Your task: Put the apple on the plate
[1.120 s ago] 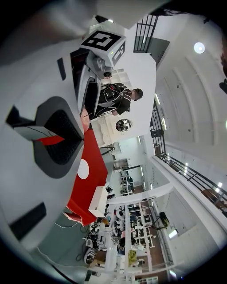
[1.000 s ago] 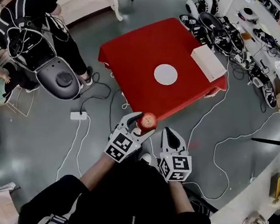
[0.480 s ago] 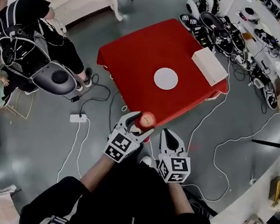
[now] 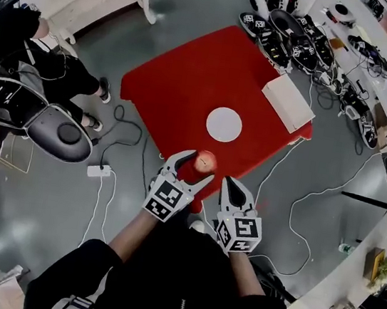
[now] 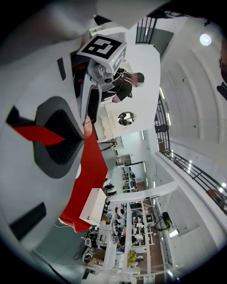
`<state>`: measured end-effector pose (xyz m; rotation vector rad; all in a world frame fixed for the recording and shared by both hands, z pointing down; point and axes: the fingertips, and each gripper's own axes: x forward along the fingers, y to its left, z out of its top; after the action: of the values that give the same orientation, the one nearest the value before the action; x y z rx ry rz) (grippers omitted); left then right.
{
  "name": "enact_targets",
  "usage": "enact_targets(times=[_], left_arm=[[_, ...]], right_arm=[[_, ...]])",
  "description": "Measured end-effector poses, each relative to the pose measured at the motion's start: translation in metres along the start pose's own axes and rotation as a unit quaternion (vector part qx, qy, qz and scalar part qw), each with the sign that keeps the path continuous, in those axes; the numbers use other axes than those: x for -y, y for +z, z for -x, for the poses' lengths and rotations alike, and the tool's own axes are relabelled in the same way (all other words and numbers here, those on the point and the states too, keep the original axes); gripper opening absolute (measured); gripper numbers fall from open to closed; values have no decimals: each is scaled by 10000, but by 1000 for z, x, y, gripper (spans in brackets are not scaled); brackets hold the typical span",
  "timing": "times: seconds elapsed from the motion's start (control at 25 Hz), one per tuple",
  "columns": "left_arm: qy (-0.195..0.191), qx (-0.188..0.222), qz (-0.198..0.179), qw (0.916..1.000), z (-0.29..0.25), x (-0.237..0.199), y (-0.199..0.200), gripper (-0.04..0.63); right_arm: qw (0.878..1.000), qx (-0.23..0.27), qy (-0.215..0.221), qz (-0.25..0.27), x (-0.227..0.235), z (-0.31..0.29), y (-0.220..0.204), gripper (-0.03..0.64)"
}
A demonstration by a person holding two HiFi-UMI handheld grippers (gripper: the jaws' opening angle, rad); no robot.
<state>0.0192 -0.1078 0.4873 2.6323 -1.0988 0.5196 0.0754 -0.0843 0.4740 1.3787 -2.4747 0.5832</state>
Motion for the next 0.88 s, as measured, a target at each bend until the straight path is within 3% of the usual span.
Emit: enact_targets(times=[0.52, 0.88], left_arm=[[-369, 70, -122, 9992, -43, -102, 26, 301], [-576, 54, -183, 9982, -86, -115, 37, 301]], right_arm=[[9986, -69, -495, -162, 21, -92, 38, 11], [9969, -116, -713, -317, 54, -109, 45, 11]])
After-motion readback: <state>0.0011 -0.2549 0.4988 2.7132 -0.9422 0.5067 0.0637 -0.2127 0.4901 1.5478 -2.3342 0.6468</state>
